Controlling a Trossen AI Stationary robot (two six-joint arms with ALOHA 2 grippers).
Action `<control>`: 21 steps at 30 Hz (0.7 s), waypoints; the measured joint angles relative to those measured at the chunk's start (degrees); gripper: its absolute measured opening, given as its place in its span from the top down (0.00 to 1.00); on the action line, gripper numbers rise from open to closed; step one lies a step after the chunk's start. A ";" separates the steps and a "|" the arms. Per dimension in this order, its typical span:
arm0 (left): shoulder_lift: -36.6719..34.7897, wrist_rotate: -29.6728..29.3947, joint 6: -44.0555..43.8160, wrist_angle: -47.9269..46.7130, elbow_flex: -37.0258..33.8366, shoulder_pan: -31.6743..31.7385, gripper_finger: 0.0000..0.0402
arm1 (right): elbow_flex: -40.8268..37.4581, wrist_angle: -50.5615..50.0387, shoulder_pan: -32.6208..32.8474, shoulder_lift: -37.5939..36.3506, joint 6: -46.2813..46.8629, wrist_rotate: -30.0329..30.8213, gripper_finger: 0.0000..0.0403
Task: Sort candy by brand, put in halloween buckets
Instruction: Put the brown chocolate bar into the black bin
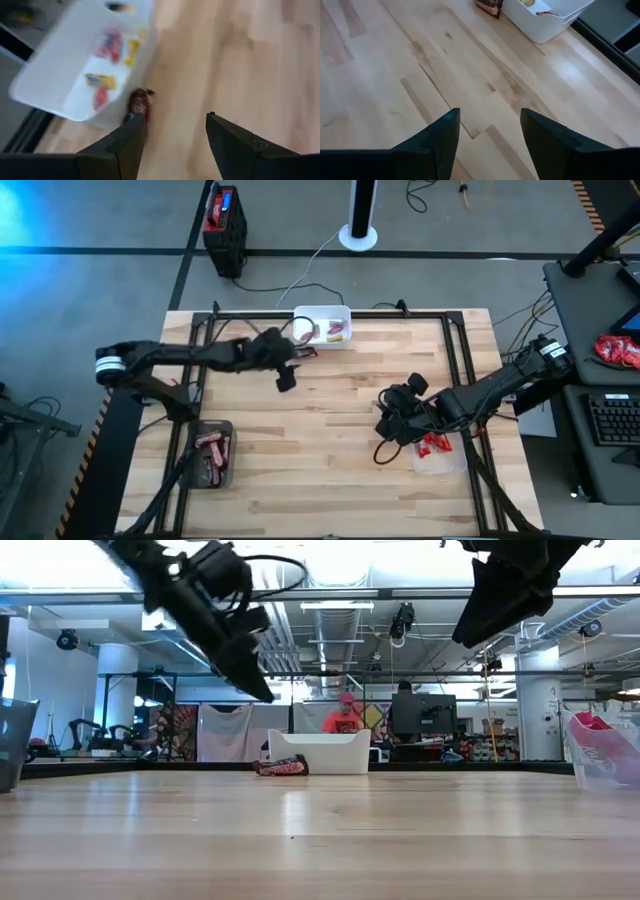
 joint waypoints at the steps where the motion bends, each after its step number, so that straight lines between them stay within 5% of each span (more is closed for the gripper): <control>1: -0.44 -1.40 -0.50 4.64 -2.48 -0.19 0.52 | 0.00 0.05 0.00 0.00 -0.42 0.00 0.50; 5: 0.24 -2.85 -0.79 16.11 -7.43 0.09 0.52 | 0.00 0.61 0.00 0.00 -1.16 0.03 0.50; 21: 18.18 -7.81 -0.39 15.33 -3.95 5.17 0.54 | 0.00 1.12 -0.02 0.00 -1.38 -0.02 0.50</control>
